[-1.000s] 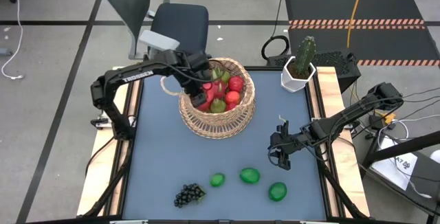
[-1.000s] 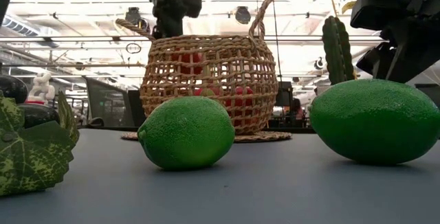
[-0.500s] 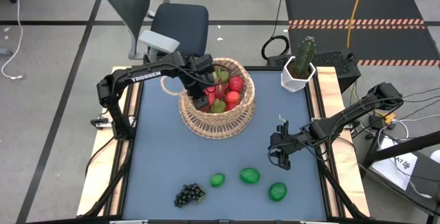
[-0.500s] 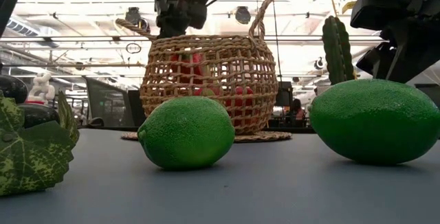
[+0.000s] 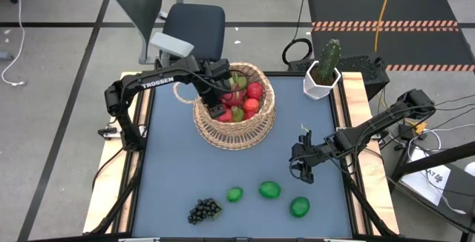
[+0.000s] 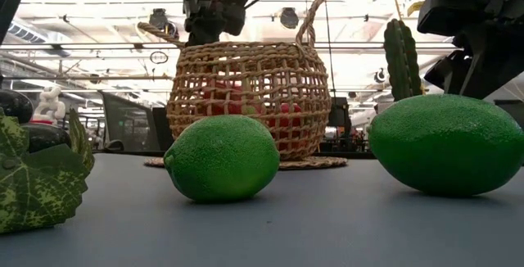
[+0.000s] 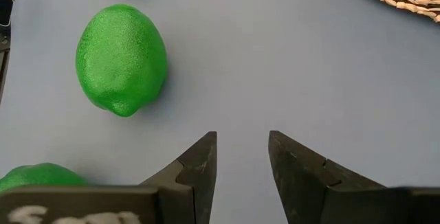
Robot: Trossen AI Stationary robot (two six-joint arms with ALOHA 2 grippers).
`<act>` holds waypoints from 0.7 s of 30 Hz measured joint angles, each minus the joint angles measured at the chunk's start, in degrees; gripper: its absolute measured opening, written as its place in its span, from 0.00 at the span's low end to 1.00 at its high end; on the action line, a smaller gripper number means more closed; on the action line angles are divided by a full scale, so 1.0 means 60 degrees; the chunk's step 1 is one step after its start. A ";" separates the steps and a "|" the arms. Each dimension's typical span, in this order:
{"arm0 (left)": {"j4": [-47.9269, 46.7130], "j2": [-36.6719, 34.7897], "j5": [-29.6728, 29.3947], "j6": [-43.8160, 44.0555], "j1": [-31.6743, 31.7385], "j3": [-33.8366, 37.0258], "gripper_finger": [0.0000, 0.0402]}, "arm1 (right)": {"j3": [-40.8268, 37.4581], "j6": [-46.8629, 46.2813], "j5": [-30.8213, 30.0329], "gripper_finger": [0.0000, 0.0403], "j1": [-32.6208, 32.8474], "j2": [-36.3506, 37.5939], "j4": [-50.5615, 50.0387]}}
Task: Build produce basket
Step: Put the bell pepper into the basket, then put the lime into the basket
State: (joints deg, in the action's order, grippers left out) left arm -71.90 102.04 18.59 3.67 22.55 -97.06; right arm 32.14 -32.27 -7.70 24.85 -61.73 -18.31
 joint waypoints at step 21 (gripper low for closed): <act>0.1233 -0.1008 -0.0354 0.0096 -0.0348 0.0011 0.22 | -0.0004 0.0007 -0.0007 0.31 -0.0001 0.0000 0.0004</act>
State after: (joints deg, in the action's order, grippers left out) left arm -64.50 95.99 16.47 4.24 20.46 -96.99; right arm 32.12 -32.23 -7.75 24.84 -61.74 -18.28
